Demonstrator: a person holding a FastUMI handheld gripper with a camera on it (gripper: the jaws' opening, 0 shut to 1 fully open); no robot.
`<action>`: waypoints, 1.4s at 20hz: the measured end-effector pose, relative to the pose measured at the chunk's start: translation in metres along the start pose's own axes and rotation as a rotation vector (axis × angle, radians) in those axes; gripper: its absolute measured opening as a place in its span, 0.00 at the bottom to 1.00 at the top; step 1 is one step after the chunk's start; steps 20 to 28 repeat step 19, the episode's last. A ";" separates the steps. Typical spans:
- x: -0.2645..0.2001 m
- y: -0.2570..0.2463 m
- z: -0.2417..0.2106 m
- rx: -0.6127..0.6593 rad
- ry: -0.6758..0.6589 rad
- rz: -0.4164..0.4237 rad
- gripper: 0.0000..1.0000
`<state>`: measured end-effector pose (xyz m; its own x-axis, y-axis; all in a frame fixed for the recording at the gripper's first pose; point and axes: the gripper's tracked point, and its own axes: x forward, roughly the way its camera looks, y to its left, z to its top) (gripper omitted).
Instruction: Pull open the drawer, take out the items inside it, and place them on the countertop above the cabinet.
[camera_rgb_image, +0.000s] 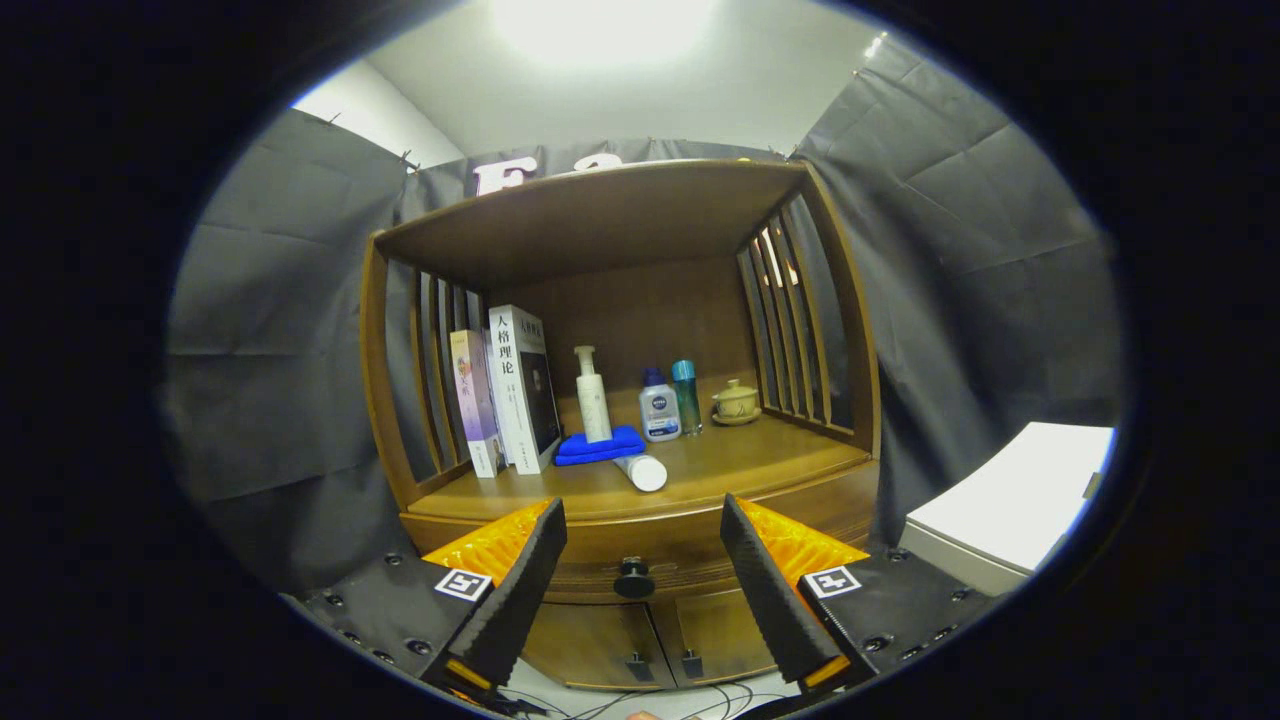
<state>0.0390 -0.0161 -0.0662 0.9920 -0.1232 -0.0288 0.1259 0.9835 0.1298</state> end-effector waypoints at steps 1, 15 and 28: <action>-0.006 0.001 0.007 -0.004 -0.010 0.007 0.98; -0.075 -0.020 0.100 -0.076 -0.166 0.020 0.97; -0.086 -0.027 0.114 -0.128 -0.204 0.006 0.97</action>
